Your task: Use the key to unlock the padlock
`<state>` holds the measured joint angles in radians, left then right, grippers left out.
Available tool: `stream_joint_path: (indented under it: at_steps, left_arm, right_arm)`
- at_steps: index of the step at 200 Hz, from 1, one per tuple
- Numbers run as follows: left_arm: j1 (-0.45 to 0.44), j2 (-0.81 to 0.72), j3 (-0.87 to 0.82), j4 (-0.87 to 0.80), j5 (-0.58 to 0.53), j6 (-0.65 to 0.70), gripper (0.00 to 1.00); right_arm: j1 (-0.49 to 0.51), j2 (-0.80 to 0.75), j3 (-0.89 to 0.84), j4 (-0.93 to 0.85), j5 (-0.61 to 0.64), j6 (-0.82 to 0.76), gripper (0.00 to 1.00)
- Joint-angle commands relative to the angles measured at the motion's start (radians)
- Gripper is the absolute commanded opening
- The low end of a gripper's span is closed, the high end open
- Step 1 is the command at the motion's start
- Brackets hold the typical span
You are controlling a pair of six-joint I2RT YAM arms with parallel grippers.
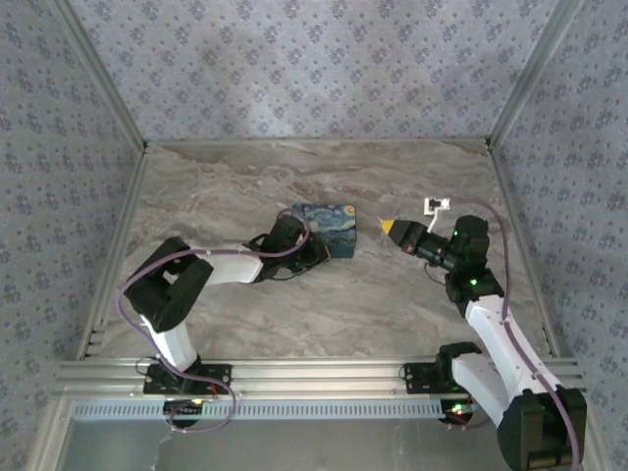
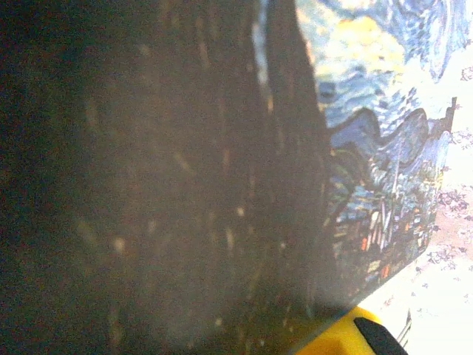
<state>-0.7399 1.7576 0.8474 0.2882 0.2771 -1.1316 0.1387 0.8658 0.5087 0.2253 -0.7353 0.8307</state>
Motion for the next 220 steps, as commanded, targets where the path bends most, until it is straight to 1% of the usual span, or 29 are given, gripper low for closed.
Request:
stream_joint_path:
  at_steps: [1,43,76,118,165,220]
  left_arm:
    - [0.007,-0.044,0.048,-0.012,0.012,-0.024,0.08]
    - [0.007,-0.048,0.058,0.009,0.018,-0.046,0.08]
    - [0.008,-0.055,0.059,0.021,0.023,-0.059,0.08]
    - [0.010,-0.063,0.059,0.030,0.021,-0.065,0.09]
    - [0.010,-0.061,0.057,0.057,0.025,-0.081,0.09]
    - [0.010,-0.060,0.055,0.075,0.028,-0.086,0.09]
  right_arm:
    - [0.033,0.015,-0.050,0.118,0.043,0.077,0.00]
    - [0.103,0.069,-0.146,0.232,0.116,0.154,0.00]
    - [0.167,0.108,-0.204,0.298,0.197,0.204,0.00]
    - [0.239,0.212,-0.263,0.408,0.303,0.298,0.00]
    - [0.315,0.304,-0.270,0.455,0.358,0.329,0.00]
    - [0.369,0.484,-0.266,0.646,0.367,0.413,0.00]
